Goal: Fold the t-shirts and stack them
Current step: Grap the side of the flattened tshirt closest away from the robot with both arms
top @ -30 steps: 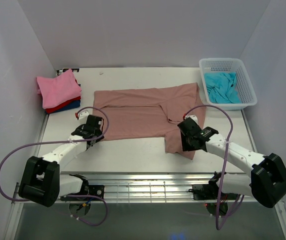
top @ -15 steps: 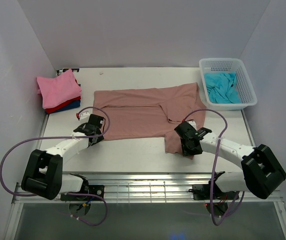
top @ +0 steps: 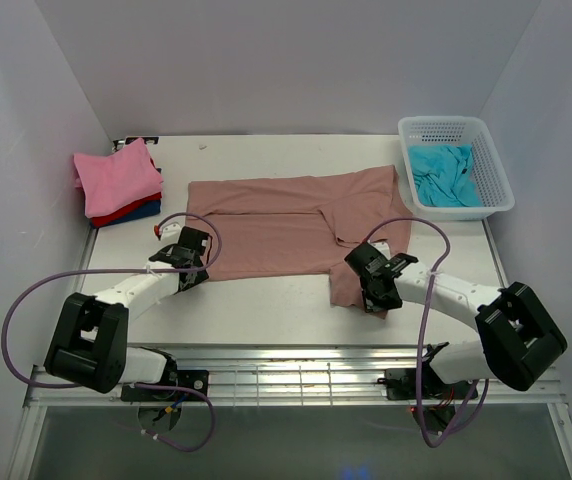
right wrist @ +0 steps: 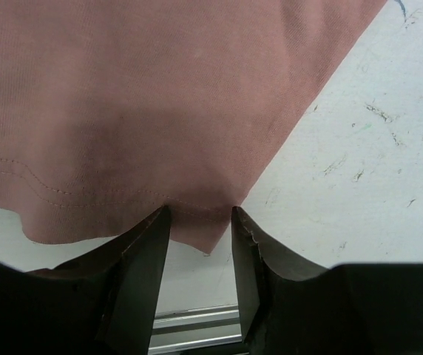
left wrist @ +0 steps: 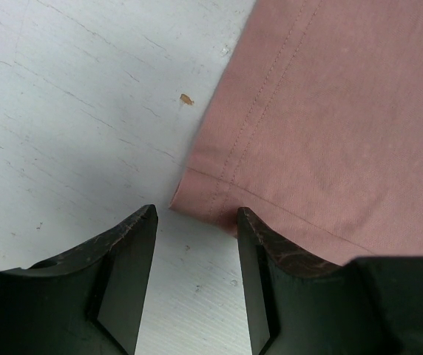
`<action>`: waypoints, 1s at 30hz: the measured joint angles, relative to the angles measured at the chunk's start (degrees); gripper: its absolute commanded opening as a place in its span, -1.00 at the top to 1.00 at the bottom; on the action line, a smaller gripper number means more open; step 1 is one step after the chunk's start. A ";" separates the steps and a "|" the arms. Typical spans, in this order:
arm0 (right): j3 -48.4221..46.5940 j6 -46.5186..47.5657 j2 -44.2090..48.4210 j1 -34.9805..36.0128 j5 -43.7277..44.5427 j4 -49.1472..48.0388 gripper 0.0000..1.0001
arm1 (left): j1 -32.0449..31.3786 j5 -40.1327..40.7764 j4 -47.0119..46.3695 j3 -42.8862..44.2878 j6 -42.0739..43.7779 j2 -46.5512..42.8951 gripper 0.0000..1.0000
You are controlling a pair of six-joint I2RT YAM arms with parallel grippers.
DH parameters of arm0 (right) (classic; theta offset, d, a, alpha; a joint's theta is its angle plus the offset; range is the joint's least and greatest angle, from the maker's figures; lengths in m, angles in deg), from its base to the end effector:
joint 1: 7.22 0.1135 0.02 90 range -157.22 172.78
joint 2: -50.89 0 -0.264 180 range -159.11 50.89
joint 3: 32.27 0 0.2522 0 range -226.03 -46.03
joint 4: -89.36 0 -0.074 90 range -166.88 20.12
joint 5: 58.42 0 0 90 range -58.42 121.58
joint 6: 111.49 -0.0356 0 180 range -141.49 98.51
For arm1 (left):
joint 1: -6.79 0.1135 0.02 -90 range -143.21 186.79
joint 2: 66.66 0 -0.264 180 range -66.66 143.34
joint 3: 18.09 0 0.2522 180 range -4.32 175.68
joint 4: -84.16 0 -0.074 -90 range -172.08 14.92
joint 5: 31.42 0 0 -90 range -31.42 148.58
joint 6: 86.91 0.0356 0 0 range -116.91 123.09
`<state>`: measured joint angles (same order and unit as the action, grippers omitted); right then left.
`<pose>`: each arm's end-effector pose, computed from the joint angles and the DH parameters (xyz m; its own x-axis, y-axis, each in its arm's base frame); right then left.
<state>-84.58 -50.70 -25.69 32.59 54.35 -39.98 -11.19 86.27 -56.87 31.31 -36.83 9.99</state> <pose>0.1751 0.1280 0.1635 -0.8978 -0.1625 -0.4093 -0.0858 0.9762 -0.1993 0.2199 -0.0540 0.1583 -0.7286 -0.3609 -0.5821 -0.4856 0.8716 0.0674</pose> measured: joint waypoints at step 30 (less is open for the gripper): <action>5.88 -7.58 8.00 0.33 -2.60 -4.07 -0.40 | -0.02 -1.51 -0.48 0.02 0.48 -0.31 -0.17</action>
<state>-78.70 -58.28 -17.69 32.92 51.74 -44.04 -11.21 84.76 -57.35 31.34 -36.35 9.68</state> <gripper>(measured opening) 0.708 0.585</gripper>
